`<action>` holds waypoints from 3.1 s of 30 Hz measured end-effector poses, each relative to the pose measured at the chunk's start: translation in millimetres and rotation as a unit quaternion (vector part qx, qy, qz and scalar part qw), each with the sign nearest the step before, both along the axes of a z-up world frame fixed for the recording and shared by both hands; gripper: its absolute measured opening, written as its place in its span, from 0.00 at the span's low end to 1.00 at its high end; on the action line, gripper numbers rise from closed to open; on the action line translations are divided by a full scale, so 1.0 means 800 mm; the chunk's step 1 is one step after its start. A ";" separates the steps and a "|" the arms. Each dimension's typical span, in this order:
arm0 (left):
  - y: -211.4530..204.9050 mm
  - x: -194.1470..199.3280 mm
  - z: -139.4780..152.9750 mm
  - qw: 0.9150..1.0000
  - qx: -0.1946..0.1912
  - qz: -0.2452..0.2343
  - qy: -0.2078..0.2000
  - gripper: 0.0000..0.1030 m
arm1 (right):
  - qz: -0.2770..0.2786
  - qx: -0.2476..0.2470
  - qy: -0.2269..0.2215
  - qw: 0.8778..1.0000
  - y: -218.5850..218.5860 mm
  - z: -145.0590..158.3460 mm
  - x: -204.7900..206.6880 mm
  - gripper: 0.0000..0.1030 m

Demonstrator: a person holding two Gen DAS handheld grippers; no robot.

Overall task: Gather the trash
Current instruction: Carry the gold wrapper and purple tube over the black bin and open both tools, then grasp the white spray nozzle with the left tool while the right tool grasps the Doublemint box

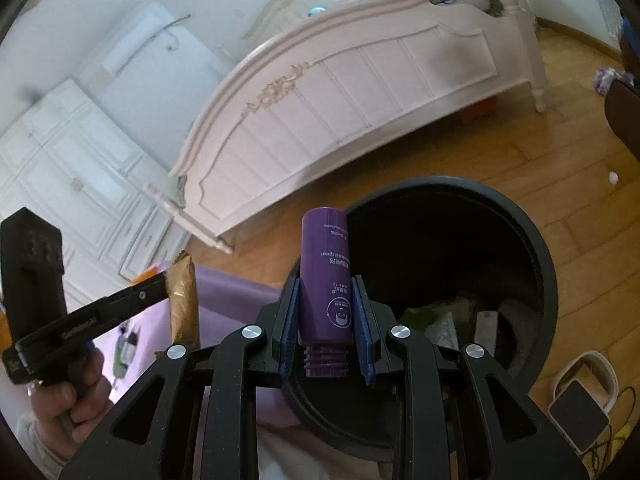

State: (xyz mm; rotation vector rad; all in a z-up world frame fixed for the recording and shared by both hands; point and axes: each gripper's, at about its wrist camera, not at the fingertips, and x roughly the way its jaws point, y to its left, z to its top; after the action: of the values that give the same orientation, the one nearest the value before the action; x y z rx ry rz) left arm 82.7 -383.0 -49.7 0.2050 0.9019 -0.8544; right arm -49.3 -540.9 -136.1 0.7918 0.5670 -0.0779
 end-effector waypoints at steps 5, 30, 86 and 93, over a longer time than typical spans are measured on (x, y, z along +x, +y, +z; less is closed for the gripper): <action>-0.017 0.000 -0.001 1.000 0.009 -0.004 -0.002 0.05 | -0.006 0.007 0.010 1.000 -0.004 -0.010 -0.001 0.25; -0.027 -0.008 0.009 1.000 0.001 -0.010 0.003 0.80 | -0.122 0.012 0.025 0.992 -0.011 0.008 -0.043 0.65; 0.438 -0.006 -0.005 0.988 0.046 0.138 -0.060 0.36 | 0.381 -0.296 0.071 0.873 0.498 0.124 0.226 0.40; 0.452 -0.004 -0.003 0.984 0.023 0.169 -0.053 0.26 | 0.373 -0.270 0.055 0.886 0.484 0.120 0.222 0.31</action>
State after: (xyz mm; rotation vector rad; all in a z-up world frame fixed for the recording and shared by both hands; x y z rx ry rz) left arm 79.3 -21.6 -52.2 0.1311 0.8282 -0.5031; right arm 128.0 -153.7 -39.8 -0.0110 0.8764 0.4197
